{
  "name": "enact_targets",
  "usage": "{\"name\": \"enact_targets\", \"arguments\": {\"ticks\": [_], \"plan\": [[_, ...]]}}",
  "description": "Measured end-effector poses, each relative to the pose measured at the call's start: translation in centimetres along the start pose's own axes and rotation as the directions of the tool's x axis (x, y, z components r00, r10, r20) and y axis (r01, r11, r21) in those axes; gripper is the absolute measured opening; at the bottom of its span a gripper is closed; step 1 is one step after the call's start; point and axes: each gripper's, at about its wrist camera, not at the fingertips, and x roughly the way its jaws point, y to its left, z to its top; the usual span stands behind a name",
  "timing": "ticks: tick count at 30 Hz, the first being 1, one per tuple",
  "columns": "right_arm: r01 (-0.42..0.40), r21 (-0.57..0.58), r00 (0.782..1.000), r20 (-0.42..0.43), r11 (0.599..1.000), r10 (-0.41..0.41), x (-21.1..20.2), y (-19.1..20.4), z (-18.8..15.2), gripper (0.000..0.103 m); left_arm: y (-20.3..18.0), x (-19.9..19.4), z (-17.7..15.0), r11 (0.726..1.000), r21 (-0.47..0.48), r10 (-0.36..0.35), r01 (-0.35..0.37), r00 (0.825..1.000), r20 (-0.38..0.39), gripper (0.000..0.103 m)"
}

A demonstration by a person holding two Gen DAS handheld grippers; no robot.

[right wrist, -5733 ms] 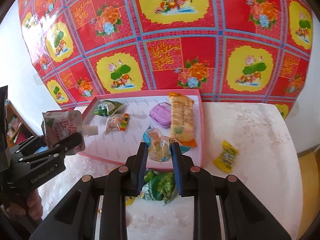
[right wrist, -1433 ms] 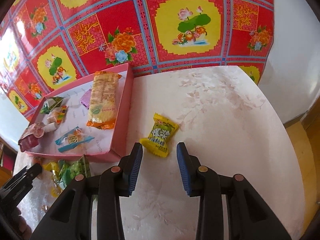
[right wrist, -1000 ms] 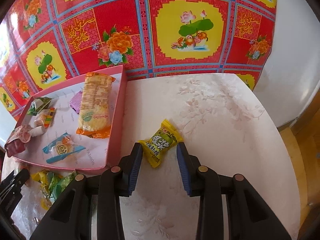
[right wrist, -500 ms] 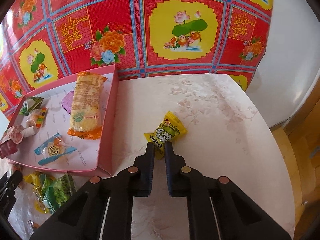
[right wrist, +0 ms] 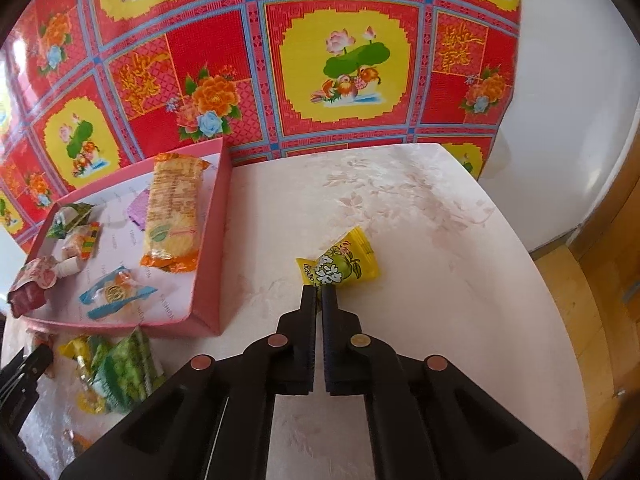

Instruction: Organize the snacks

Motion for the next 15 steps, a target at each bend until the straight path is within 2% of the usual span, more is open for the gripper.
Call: {"name": "enact_targets", "arguments": {"ticks": [8, 15], "plan": [[-0.048, -0.034, 0.999, 0.019, 0.998, 0.049, -2.4, 0.7, -1.1, 0.004, 0.4, -0.6, -0.2, 1.0, -0.011, -0.011, 0.011, 1.0, -0.003, 0.046], [-0.088, -0.056, 0.996, -0.015, 0.995, 0.087, -3.1, 1.0, -2.6, 0.004, 0.5, -1.1, -0.3, 1.0, -0.006, -0.018, 0.018, 1.0, 0.008, 0.046]]}}
